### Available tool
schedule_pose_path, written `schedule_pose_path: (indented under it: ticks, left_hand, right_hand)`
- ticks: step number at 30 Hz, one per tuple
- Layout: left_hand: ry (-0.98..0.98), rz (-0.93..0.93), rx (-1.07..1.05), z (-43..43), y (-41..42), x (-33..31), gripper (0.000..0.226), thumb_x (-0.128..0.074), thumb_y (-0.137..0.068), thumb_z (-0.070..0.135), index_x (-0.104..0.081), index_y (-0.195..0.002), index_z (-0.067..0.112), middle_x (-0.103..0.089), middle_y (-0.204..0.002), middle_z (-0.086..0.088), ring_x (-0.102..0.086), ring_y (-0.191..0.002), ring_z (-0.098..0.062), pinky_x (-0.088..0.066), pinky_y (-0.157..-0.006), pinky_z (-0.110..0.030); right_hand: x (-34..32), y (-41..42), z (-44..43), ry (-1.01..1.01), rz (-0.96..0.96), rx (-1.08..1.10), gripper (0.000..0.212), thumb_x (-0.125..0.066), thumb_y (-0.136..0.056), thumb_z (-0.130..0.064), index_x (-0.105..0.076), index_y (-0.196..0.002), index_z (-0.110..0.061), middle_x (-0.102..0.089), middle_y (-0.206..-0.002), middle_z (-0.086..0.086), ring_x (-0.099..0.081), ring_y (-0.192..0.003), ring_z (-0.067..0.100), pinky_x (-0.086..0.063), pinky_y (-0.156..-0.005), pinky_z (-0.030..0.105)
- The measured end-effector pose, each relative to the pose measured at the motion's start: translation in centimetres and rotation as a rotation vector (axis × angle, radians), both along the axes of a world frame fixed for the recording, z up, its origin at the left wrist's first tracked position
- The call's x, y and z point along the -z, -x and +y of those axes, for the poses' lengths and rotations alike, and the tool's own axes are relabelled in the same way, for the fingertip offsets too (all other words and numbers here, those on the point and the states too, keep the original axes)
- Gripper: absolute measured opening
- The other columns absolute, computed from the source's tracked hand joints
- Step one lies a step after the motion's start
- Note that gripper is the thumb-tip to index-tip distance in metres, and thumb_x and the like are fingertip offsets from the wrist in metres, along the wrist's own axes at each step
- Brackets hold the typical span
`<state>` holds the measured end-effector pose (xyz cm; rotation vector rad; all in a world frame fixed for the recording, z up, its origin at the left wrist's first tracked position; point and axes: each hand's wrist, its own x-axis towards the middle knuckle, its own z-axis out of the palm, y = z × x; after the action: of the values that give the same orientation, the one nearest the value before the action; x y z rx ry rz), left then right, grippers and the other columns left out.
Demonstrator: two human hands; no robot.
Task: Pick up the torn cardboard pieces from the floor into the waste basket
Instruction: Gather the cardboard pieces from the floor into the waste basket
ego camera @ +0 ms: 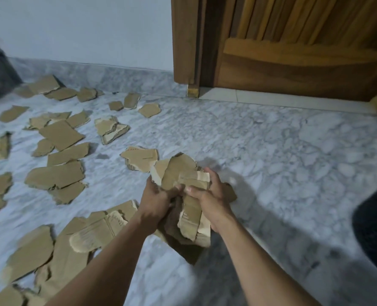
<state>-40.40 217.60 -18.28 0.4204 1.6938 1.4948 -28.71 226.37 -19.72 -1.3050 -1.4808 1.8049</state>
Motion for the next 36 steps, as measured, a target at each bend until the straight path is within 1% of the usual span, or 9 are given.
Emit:
schedule_pose_path:
  ticks: [5,9,14,18,24,28,30,33,36]
  left_hand:
    - [-0.256,0.035,0.021,3.3,-3.8,-6.2,0.039,-0.07,-0.091,-0.001,-0.054,-0.106,0.031,-0.077,-0.094,0.011,-0.075,-0.093,-0.019,-0.061,-0.083,-0.044]
    - [-0.464,0.016,0.086,7.9,-8.5,-13.1,0.044,-0.07,-0.09,0.0,-0.054,-0.125,0.022,-0.074,-0.111,-0.003,-0.073,-0.101,-0.022,-0.061,-0.083,-0.043]
    - [-0.743,0.0,0.203,14.7,-18.0,-23.4,0.062,-0.072,-0.089,0.002,-0.045,-0.138,0.028,-0.07,-0.12,0.0,-0.07,-0.108,-0.018,-0.057,-0.093,-0.05]
    - [-0.868,0.077,0.36,17.7,-27.5,-29.0,0.105,-0.067,-0.091,-0.003,0.001,-0.159,0.039,-0.049,-0.134,0.023,-0.059,-0.108,0.015,-0.053,-0.088,-0.018]
    - [-0.798,0.126,0.51,19.6,-39.4,-26.0,0.089,-0.064,-0.092,-0.007,-0.013,-0.159,0.023,-0.038,-0.126,0.039,-0.049,-0.093,0.035,-0.044,-0.075,0.0]
    - [-0.571,0.249,0.582,20.7,-42.4,-21.4,0.095,-0.07,-0.09,0.003,-0.011,-0.159,0.032,-0.05,-0.124,0.016,-0.058,-0.102,0.002,-0.046,-0.087,-0.023]
    - [-0.446,0.427,0.662,21.4,-42.2,-20.0,0.083,-0.072,-0.087,0.003,-0.028,-0.153,0.027,-0.057,-0.121,0.003,-0.059,-0.109,-0.016,-0.046,-0.085,-0.026]
    - [-0.312,0.746,0.751,21.9,-40.4,-19.4,0.051,-0.078,-0.083,0.023,-0.058,-0.131,0.023,-0.062,-0.124,-0.006,-0.062,-0.099,-0.018,-0.049,-0.082,-0.026]
    - [-0.295,0.841,0.687,21.2,-37.8,-20.0,0.035,-0.073,-0.086,0.026,-0.065,-0.12,0.024,-0.068,-0.116,-0.002,-0.064,-0.103,-0.023,-0.053,-0.087,-0.033]
  right_hand:
    - [-7.6,-3.7,1.6,-0.255,0.012,0.078,0.063,-0.065,-0.097,-0.018,-0.038,-0.15,-0.04,-0.053,-0.135,-0.012,-0.053,-0.122,0.009,-0.044,-0.099,0.021]
    - [-16.0,-8.8,5.6,-0.437,-0.017,0.178,0.059,-0.069,-0.094,-0.02,-0.045,-0.144,-0.041,-0.056,-0.139,-0.008,-0.056,-0.123,0.012,-0.047,-0.106,0.035]
    - [-29.1,-19.0,10.2,-0.646,-0.028,0.334,0.062,-0.078,-0.083,-0.022,-0.053,-0.138,-0.038,-0.064,-0.127,-0.008,-0.063,-0.113,0.013,-0.055,-0.093,0.035]
    - [-34.3,-28.7,11.5,-0.738,0.002,0.475,0.073,-0.077,-0.076,-0.018,-0.051,-0.14,-0.04,-0.065,-0.127,-0.008,-0.064,-0.113,0.014,-0.054,-0.099,0.044]
    - [-29.6,-40.7,11.7,-0.715,-0.024,0.652,0.075,-0.071,-0.085,0.0,-0.047,-0.145,-0.038,-0.061,-0.136,-0.008,-0.062,-0.117,0.012,-0.052,-0.102,0.041]
    - [-25.5,-44.9,11.8,-0.611,-0.195,0.63,0.067,-0.07,-0.088,-0.004,-0.048,-0.143,-0.035,-0.057,-0.139,-0.006,-0.056,-0.124,0.015,-0.05,-0.1,0.034]
    - [-24.3,-46.0,11.5,-0.519,-0.32,0.547,0.058,-0.069,-0.089,-0.006,-0.052,-0.139,-0.031,-0.058,-0.136,-0.005,-0.056,-0.12,0.015,-0.05,-0.091,0.029]
    - [-24.0,-46.6,11.3,-0.447,-0.458,0.461,0.055,-0.067,-0.094,-0.013,-0.049,-0.144,-0.028,-0.049,-0.134,-0.007,-0.05,-0.126,0.019,-0.042,-0.093,0.032]
    - [-25.0,-45.5,11.3,-0.548,-0.53,0.447,0.052,-0.06,-0.098,-0.014,-0.045,-0.147,-0.024,-0.052,-0.14,-0.003,-0.052,-0.106,0.012,-0.039,-0.084,0.029]
